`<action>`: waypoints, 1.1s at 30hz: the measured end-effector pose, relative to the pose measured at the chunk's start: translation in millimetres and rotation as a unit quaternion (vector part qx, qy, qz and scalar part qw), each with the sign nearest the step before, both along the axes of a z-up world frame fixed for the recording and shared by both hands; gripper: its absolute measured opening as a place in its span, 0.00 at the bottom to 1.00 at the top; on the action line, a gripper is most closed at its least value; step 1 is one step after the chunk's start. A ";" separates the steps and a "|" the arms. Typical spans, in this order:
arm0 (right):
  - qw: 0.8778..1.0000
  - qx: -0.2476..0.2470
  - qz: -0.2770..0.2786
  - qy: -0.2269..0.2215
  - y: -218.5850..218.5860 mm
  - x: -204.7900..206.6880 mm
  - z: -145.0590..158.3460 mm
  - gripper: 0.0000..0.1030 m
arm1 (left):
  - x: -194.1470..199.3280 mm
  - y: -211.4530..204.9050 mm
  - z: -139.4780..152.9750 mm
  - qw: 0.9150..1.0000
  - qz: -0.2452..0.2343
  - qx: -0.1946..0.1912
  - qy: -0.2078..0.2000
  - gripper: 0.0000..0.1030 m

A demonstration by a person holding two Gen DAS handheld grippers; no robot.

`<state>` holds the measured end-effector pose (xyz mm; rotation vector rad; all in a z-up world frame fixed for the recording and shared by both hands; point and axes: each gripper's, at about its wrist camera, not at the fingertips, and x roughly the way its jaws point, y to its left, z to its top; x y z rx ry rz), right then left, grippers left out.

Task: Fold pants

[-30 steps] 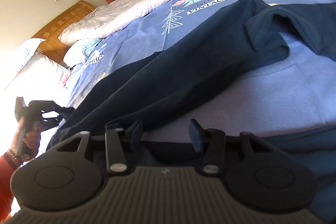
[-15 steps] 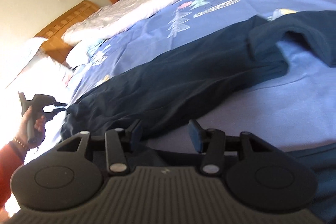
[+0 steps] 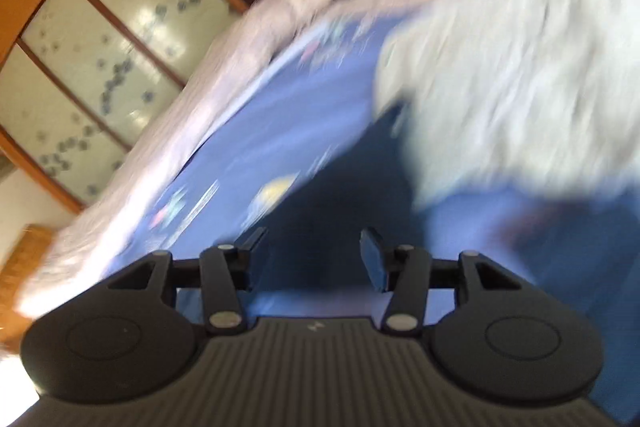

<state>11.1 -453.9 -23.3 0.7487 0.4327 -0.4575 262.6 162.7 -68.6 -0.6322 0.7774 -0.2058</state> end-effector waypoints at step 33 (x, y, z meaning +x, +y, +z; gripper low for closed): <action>0.974 -0.210 -0.038 0.072 -120.8 153.2 54.5 0.46 | -10.2 -62.0 -60.5 0.995 -0.030 0.086 -0.042 0.15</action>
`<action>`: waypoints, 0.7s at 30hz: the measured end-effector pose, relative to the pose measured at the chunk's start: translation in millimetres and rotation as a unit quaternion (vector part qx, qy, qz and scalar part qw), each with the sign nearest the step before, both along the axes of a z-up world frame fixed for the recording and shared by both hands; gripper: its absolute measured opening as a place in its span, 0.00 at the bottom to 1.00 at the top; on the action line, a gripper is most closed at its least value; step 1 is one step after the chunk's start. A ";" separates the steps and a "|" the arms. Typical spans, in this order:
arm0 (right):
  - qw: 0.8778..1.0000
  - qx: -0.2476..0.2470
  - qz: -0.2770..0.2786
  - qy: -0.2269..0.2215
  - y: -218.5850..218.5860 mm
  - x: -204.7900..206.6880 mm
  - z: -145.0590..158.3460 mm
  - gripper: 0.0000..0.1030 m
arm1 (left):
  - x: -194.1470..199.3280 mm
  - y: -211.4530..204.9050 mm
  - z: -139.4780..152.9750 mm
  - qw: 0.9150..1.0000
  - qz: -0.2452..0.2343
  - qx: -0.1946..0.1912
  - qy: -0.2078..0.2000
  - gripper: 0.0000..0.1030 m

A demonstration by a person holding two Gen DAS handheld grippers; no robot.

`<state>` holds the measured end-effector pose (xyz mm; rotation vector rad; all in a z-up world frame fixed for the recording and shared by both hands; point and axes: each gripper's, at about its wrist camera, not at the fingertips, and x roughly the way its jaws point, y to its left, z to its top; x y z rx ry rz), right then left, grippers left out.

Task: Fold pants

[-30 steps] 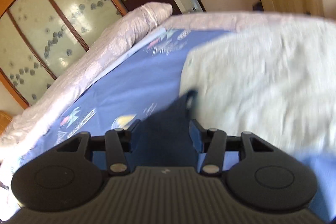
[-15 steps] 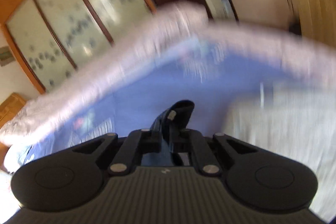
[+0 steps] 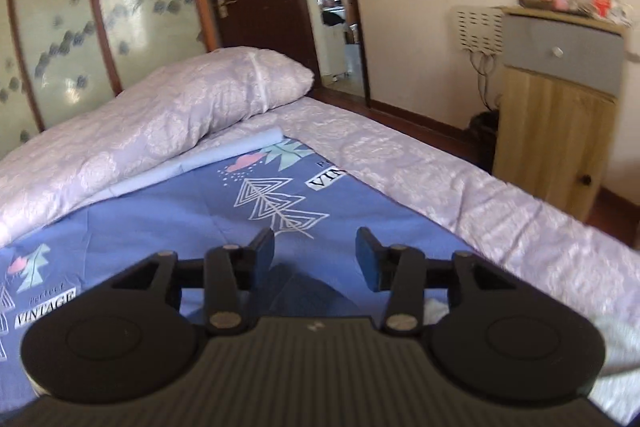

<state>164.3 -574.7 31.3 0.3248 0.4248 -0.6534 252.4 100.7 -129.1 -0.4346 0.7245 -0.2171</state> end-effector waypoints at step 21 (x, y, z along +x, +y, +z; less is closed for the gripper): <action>0.964 0.186 0.192 -0.003 131.0 -171.5 -32.7 0.47 | -8.9 3.2 18.1 0.999 0.009 -0.008 0.037 0.25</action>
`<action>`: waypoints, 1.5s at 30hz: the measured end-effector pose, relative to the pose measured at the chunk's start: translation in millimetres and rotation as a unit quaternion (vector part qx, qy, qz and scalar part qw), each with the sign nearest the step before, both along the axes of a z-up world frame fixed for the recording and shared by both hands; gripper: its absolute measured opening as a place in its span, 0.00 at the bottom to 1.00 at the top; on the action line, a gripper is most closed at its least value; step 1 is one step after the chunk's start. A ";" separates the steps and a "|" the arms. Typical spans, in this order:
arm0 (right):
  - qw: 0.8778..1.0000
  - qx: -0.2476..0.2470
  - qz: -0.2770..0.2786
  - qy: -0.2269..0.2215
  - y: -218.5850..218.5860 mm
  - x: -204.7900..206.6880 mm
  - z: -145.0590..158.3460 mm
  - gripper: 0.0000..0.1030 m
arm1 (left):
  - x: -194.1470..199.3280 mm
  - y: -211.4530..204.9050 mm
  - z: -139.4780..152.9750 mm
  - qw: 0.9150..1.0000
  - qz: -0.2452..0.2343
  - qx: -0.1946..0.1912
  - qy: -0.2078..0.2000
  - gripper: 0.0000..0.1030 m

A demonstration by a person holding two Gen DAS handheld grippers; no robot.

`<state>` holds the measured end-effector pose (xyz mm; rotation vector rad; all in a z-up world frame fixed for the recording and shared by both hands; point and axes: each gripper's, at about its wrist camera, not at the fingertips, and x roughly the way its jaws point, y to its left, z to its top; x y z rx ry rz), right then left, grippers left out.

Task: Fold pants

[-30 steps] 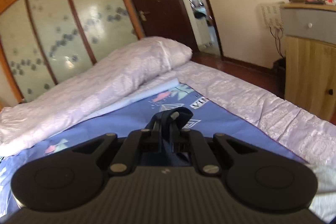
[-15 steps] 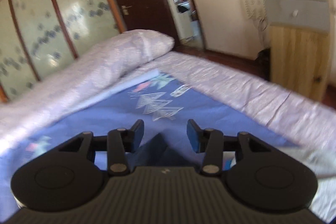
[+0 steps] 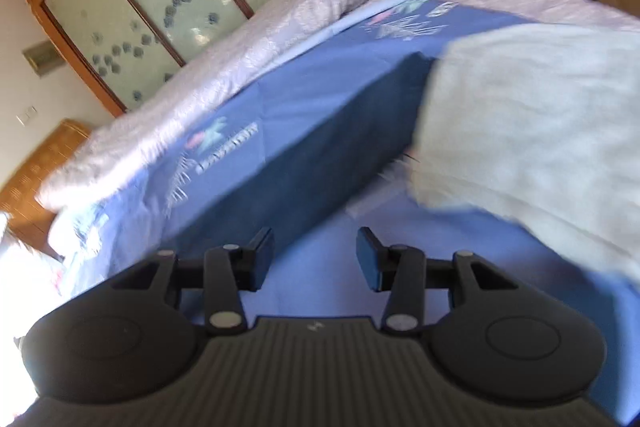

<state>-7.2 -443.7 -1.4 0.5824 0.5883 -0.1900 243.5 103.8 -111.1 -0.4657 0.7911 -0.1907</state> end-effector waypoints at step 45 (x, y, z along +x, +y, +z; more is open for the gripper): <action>0.931 0.025 -0.365 -0.002 -93.9 -194.3 -43.4 0.09 | -175.5 161.2 -2.1 0.961 0.188 -0.181 0.095 0.26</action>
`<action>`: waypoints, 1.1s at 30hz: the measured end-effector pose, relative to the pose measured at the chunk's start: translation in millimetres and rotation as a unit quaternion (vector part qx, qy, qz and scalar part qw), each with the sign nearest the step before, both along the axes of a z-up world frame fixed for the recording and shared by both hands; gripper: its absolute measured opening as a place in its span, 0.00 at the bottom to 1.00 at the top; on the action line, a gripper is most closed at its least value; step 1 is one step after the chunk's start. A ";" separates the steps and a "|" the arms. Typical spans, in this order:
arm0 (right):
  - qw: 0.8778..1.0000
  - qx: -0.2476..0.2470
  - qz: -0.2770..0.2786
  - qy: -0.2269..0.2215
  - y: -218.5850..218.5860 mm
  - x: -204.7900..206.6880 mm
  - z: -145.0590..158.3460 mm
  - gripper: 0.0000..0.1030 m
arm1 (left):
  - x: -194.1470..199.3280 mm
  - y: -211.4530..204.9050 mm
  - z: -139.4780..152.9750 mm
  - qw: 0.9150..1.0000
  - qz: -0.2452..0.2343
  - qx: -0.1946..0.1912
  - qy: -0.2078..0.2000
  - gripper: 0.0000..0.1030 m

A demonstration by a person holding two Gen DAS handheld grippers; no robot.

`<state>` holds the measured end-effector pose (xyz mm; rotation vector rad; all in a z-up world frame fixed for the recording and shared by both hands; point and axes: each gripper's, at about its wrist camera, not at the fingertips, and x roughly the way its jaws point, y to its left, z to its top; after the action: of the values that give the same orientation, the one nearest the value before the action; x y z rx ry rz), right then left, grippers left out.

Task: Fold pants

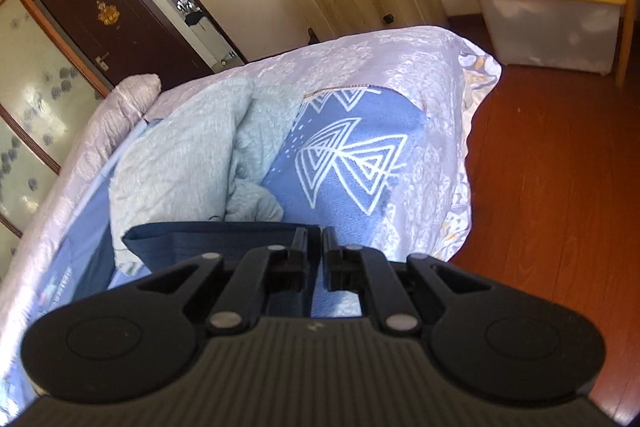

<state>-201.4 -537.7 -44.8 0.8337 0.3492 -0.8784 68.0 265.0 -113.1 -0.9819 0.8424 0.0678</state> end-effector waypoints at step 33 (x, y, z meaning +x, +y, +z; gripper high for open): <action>0.989 -0.086 0.088 -0.077 -51.7 396.8 118.5 0.13 | 220.3 -17.6 30.1 0.980 0.148 -0.129 -0.011 0.24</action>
<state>195.3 -589.4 73.7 0.6941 0.2048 -0.6641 288.3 247.4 -83.1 -1.3466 0.6895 0.2069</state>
